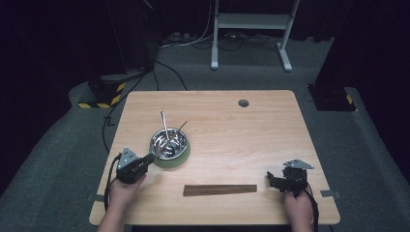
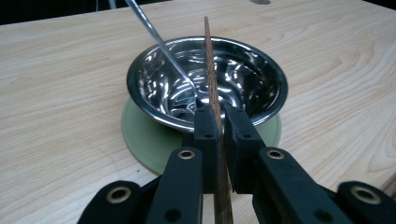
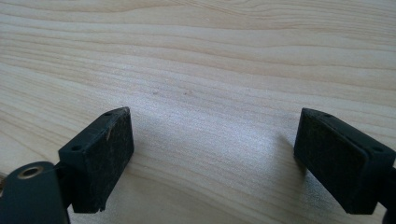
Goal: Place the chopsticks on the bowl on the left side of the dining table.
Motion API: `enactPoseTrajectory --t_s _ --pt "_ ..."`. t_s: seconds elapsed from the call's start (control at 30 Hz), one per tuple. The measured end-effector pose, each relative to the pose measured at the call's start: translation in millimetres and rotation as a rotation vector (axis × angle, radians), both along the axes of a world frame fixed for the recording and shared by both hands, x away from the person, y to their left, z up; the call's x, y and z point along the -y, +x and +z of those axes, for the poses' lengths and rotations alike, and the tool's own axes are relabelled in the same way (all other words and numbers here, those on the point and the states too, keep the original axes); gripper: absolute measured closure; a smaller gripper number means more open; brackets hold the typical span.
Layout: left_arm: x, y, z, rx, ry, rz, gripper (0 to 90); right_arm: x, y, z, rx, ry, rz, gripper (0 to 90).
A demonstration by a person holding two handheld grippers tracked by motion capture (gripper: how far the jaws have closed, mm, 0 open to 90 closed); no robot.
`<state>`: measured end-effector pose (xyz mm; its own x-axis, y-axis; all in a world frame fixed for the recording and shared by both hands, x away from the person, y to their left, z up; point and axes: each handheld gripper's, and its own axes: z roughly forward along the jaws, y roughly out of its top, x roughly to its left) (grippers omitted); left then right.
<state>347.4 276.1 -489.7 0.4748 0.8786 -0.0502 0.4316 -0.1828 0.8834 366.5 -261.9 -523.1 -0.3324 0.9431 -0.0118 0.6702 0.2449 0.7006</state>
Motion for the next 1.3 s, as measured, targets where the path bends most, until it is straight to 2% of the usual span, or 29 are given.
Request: enactPoseTrajectory --t_s 0.27,0.8,0.87,1.07,1.2,1.3 --pt "-2.7 2.6 -5.1 -0.018 -0.005 0.004 83.6 -0.2 -0.1 0.0 0.0 0.001 0.0 11.7" --pt "-3.6 3.7 -6.6 -0.019 0.003 0.0 82.6 -0.2 -0.1 0.0 0.0 0.001 0.001 11.7" --pt "-2.0 3.3 -6.2 -0.02 0.015 0.002 75.0 -0.1 -0.1 0.0 0.0 0.0 0.001 11.7" --pt "0.9 -0.6 1.0 0.004 0.023 0.013 65.3 -0.1 -0.1 0.0 0.0 0.0 0.001 11.7" --pt "6.5 -7.7 7.9 0.029 0.012 0.018 60.9 -0.1 -0.1 0.0 0.0 0.001 0.001 11.7" --pt "13.8 -11.6 13.7 0.042 -0.018 -0.007 58.5 0.0 0.0 -0.1 0.003 -0.002 0.005 11.8"
